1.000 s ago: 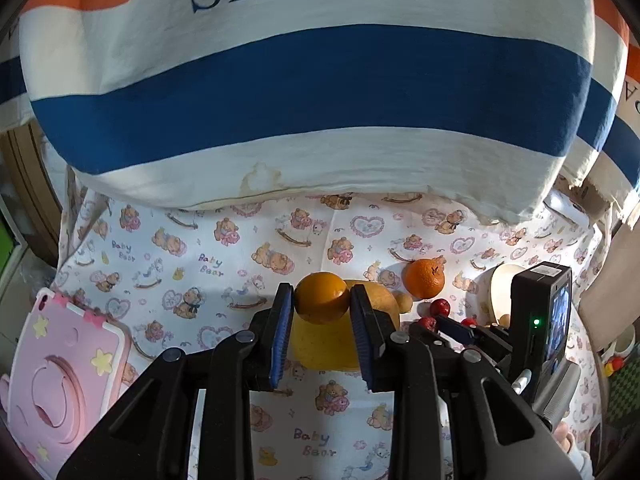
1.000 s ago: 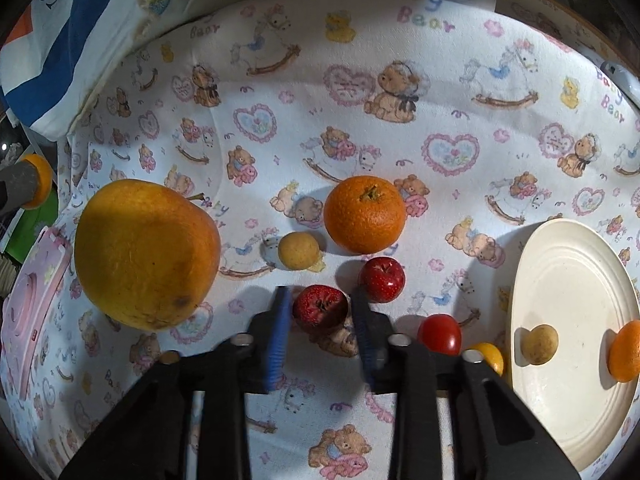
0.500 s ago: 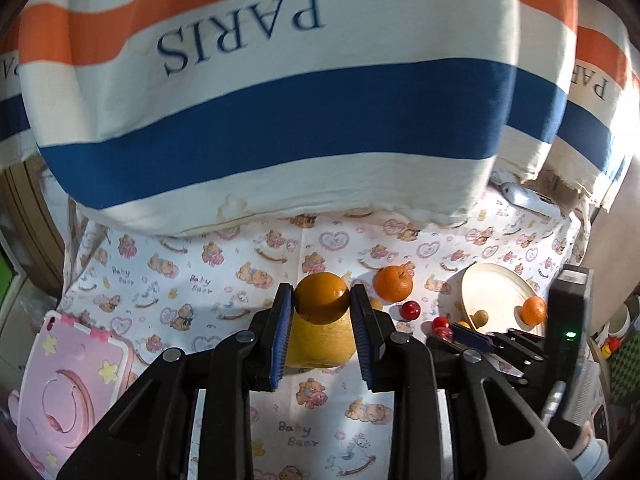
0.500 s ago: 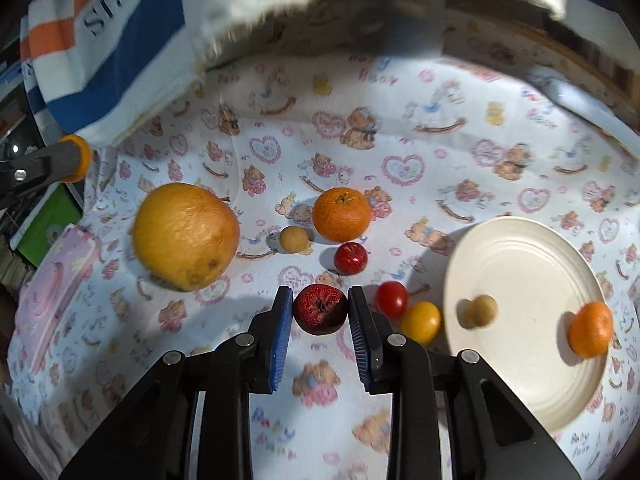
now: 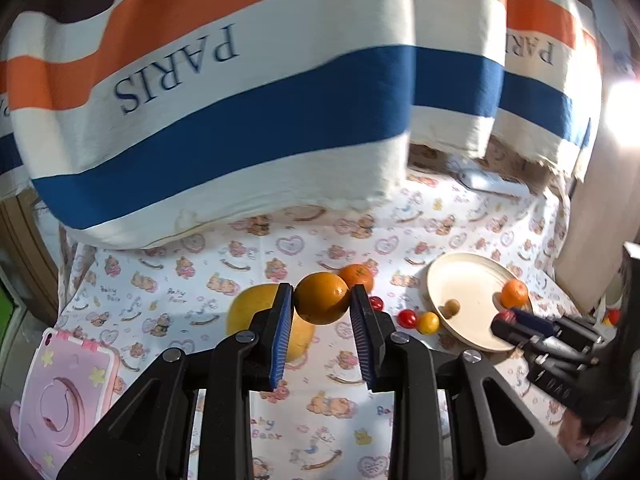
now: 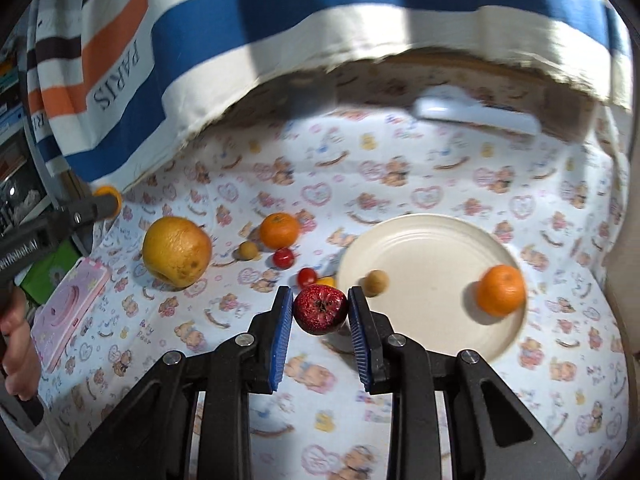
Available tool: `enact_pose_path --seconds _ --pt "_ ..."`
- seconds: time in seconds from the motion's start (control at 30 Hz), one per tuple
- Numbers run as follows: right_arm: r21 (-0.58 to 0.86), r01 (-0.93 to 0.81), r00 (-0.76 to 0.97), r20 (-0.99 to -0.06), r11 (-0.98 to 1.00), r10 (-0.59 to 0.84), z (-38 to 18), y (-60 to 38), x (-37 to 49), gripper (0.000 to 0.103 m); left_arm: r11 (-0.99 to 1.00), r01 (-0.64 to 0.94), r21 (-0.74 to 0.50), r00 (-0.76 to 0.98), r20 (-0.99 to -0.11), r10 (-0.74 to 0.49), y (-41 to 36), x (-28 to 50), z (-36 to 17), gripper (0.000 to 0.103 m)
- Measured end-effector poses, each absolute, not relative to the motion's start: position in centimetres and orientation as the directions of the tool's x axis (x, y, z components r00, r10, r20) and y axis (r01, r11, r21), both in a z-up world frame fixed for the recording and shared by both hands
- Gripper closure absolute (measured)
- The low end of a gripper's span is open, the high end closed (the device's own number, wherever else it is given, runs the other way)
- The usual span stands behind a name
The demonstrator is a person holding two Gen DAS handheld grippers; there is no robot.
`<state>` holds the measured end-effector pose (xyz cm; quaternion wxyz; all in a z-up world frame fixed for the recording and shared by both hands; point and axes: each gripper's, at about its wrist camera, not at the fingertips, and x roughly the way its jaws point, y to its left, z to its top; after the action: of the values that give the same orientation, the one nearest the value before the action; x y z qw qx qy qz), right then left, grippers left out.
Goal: Organize fruits
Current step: 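Carry the small orange in the left tool and red fruit in the right tool toward the plate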
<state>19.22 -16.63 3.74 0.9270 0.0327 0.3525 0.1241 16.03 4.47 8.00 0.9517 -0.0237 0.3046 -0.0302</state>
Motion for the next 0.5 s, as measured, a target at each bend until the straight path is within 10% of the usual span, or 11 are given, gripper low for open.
enact_pose_path --seconds 0.5 --pt "0.129 -0.138 0.783 -0.593 0.982 0.188 3.9 -20.4 17.8 0.074 0.986 0.164 0.003 0.818 -0.560 -0.134 -0.6 14.8 6.6 0.075"
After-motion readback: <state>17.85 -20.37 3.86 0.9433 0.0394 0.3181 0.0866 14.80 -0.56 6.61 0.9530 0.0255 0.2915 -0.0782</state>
